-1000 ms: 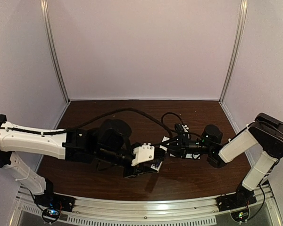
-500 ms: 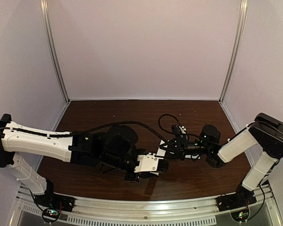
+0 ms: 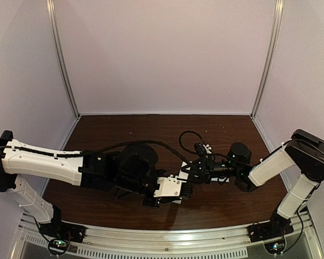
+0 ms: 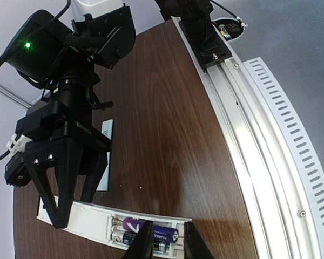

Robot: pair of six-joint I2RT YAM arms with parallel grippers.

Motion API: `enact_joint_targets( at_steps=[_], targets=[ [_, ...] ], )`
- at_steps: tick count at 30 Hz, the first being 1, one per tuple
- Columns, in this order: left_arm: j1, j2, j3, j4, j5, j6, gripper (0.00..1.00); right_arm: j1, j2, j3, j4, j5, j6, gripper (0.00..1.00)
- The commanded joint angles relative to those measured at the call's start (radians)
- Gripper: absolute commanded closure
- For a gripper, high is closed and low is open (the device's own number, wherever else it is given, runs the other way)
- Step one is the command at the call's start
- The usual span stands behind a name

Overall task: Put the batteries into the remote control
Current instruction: Load the battery into the battery compartment.

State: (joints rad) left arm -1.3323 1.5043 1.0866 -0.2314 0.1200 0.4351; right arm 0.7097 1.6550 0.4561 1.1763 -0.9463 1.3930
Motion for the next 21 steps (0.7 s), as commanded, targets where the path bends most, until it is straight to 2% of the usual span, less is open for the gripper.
enact_joint_targets(
  at_steps=[1, 21],
  targets=[
    [0.001, 0.008, -0.008, 0.051, -0.012, 0.017, 0.78, 0.011, -0.010, 0.027, 0.014, -0.017, -0.015, 1.00],
    [0.001, 0.031, -0.028, 0.047, -0.013, 0.021, 0.81, 0.019, -0.010, 0.032, 0.022, -0.020, -0.013, 1.00]
  ],
)
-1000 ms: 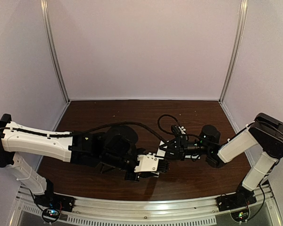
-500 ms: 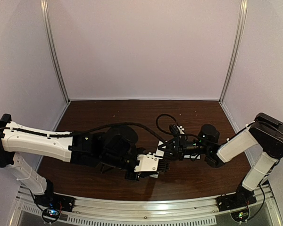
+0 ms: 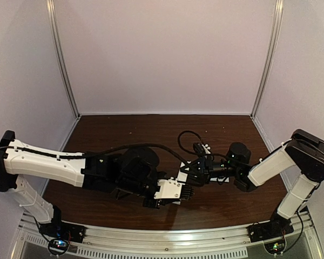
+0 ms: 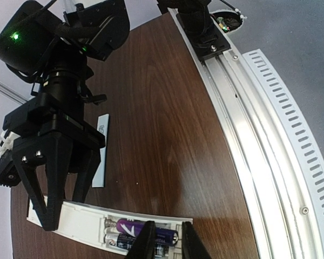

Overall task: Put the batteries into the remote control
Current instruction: Load the battery into the battery compartment.

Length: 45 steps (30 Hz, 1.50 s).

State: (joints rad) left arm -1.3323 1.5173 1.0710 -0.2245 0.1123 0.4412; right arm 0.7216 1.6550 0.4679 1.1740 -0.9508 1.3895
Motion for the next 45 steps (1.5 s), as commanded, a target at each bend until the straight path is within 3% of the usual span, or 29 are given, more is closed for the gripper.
enact_joint_targets(
  at_steps=[1, 13, 34, 45],
  targets=[
    [0.001, 0.019, -0.013, 0.042, -0.010, 0.014, 0.82, 0.008, -0.011, 0.019, 0.026, -0.015, -0.010, 1.00],
    [0.021, 0.037, -0.016, 0.045, -0.016, -0.014, 0.87, 0.017, -0.018, 0.023, 0.038, -0.018, -0.003, 1.00],
    [0.117, 0.044, -0.099, 0.109, 0.087, -0.047, 0.91, 0.039, 0.008, 0.028, 0.246, -0.055, 0.116, 1.00],
    [0.110, -0.076, -0.054, 0.144, 0.002, -0.108, 0.75, 0.025, -0.020, 0.030, 0.018, 0.000, -0.038, 1.00]
  ],
)
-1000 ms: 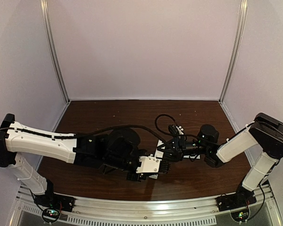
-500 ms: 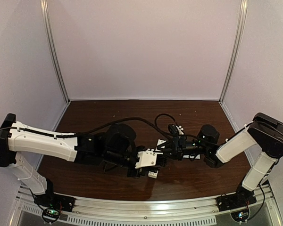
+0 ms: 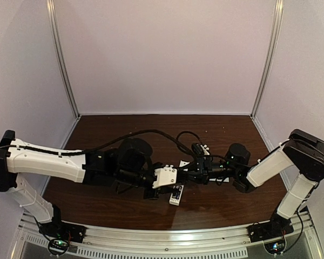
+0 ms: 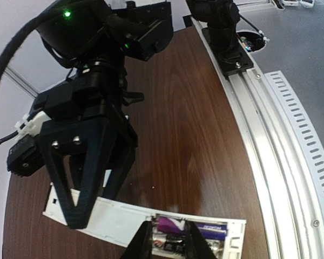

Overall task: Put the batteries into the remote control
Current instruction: Load the battery into the battery compartment, then press the battery in the battery compartment.

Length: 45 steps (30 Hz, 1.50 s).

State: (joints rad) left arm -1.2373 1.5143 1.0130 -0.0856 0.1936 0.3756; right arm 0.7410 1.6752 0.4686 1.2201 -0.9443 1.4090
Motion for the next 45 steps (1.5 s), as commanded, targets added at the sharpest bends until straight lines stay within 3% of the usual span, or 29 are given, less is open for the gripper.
enact_joint_targets(
  at_steps=[1, 5, 8, 10, 13, 16, 25, 32, 40, 42, 45],
  targets=[
    [0.016, -0.093, -0.008, 0.022, -0.093, -0.052, 0.74, 0.005, -0.051, 0.031, -0.059, -0.002, -0.078, 1.00],
    [0.015, -0.168, -0.072, 0.111, -0.163, -0.110, 0.69, 0.000, -0.098, 0.041, -0.169, 0.019, -0.155, 1.00],
    [0.015, -0.212, -0.110, 0.147, -0.266, -0.173, 0.60, -0.007, -0.138, 0.050, -0.242, 0.040, -0.216, 1.00],
    [0.015, -0.233, -0.125, 0.148, -0.320, -0.223, 0.49, -0.010, -0.165, 0.057, -0.297, 0.056, -0.255, 1.00],
    [0.018, -0.248, -0.136, 0.138, -0.406, -0.397, 0.15, -0.011, -0.208, 0.070, -0.359, 0.074, -0.308, 1.00],
    [0.021, -0.251, -0.143, 0.126, -0.405, -0.505, 0.03, -0.012, -0.244, 0.082, -0.416, 0.087, -0.362, 1.00],
    [0.027, -0.173, -0.114, 0.175, -0.216, -0.644, 0.04, -0.011, -0.299, 0.115, -0.513, 0.121, -0.440, 1.00],
    [0.056, -0.045, -0.050, 0.172, -0.116, -0.713, 0.16, -0.011, -0.319, 0.124, -0.504, 0.113, -0.436, 1.00],
    [0.097, 0.008, -0.026, 0.160, -0.108, -0.763, 0.29, -0.009, -0.344, 0.118, -0.483, 0.100, -0.421, 1.00],
    [0.099, 0.021, -0.016, 0.150, -0.106, -0.758, 0.29, -0.011, -0.347, 0.119, -0.485, 0.097, -0.422, 1.00],
    [0.107, -0.008, -0.037, 0.196, -0.080, -0.731, 0.21, -0.048, -0.355, 0.113, -0.521, 0.108, -0.432, 1.00]
  ],
)
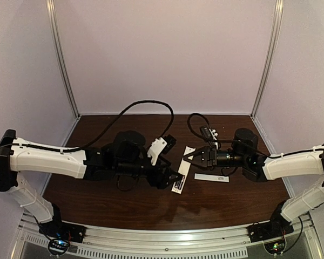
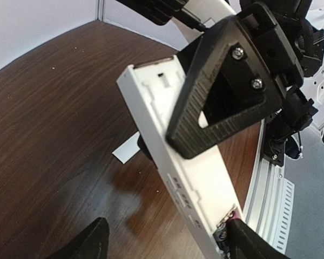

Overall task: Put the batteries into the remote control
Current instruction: Press the battery in the battery compartment, then pass from the right arm to the left

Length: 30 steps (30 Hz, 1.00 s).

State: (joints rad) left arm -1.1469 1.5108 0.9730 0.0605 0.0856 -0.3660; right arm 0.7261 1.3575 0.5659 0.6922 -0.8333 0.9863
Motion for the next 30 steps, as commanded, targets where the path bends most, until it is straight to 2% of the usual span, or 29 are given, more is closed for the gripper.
enact_joint_targets(
  at_steps=[1, 4, 7, 12, 15, 19, 23, 27, 30],
  targets=[
    [0.027, -0.022, -0.007, 0.068, 0.042, 0.023, 0.18, -0.058, -0.041, 0.008, -0.003, -0.001, -0.006, 1.00],
    [0.059, -0.071, -0.019, 0.080, 0.053, 0.077, 0.11, -0.151, -0.073, -0.027, -0.040, 0.004, -0.002, 1.00],
    [0.084, -0.060, 0.025, 0.021, 0.046, 0.150, 0.10, -0.242, -0.134, -0.047, -0.158, 0.027, -0.055, 1.00],
    [0.086, 0.095, 0.159, -0.099, 0.075, 0.278, 0.11, -0.419, -0.237, -0.059, -0.339, 0.049, -0.129, 1.00],
    [0.085, 0.179, 0.227, -0.099, 0.082, 0.299, 0.13, -0.520, -0.263, -0.076, -0.377, 0.020, -0.137, 1.00],
    [0.084, 0.262, 0.299, -0.019, 0.114, 0.258, 0.16, -0.528, -0.260, -0.107, -0.355, 0.004, -0.131, 1.00],
    [0.067, 0.345, 0.383, -0.009, 0.066, 0.206, 0.18, -0.522, -0.232, -0.124, -0.303, -0.034, -0.111, 1.00],
    [0.065, 0.390, 0.440, -0.001, 0.040, 0.145, 0.18, -0.491, -0.211, -0.101, -0.328, -0.043, -0.147, 1.00],
    [0.067, 0.390, 0.433, 0.014, 0.008, 0.077, 0.18, -0.447, -0.156, -0.066, -0.338, -0.067, -0.187, 1.00]
  ],
)
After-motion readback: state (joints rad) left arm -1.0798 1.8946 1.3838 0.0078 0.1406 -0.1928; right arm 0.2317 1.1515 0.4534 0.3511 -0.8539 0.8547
